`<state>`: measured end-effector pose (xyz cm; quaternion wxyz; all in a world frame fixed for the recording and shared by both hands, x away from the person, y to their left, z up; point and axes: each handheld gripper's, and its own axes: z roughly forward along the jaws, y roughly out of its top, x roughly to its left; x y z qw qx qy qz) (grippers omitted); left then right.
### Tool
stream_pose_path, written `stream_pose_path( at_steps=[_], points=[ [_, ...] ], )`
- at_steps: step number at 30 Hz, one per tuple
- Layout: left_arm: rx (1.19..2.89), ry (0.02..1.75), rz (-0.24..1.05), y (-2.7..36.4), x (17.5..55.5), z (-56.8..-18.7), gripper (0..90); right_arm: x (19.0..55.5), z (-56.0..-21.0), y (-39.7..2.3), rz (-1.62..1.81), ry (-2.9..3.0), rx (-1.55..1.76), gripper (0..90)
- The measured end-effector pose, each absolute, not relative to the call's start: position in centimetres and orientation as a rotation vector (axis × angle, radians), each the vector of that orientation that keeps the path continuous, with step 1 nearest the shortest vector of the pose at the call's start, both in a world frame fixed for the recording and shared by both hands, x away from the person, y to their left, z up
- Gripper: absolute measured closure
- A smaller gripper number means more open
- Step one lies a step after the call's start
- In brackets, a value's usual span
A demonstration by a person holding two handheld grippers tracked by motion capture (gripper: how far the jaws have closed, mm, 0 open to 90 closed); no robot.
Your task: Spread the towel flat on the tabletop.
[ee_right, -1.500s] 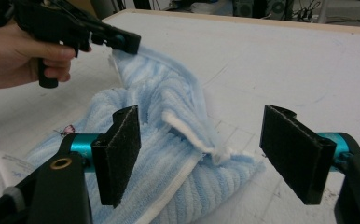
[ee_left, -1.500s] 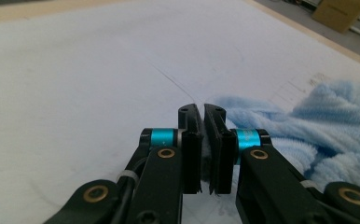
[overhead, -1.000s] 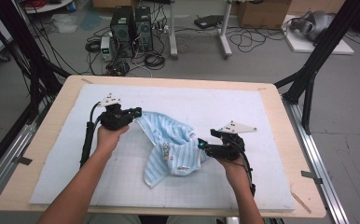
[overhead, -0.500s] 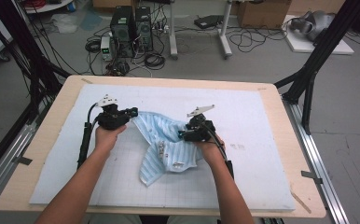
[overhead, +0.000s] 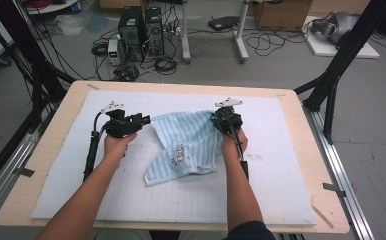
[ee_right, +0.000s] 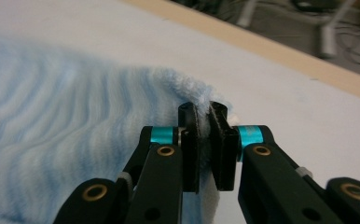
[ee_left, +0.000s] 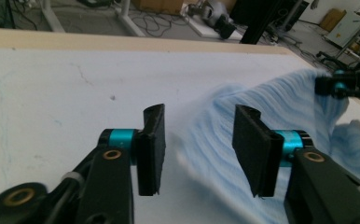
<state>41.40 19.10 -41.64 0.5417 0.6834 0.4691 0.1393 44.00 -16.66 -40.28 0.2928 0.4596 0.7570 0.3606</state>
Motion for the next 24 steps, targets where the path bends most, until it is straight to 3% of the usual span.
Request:
stream_pose_path(
  at_steps=[8,11,15,24],
  points=[
    [1.731,1.024,0.3,17.6,40.8,-42.2,45.0,42.8,-39.8,-17.2,1.035,1.998,1.255,48.0],
    [1.728,1.007,0.298,17.4,40.6,-42.4,44.4,41.4,-39.3,-17.8,1.091,1.998,1.248,39.0],
    [1.724,1.003,0.277,17.1,40.6,-42.7,43.0,38.5,-39.4,-19.1,1.139,1.982,1.252,34.3],
    [1.715,0.962,0.278,16.6,40.3,-42.5,42.3,33.5,-41.1,-20.2,1.161,2.093,1.156,36.2]
  ],
)
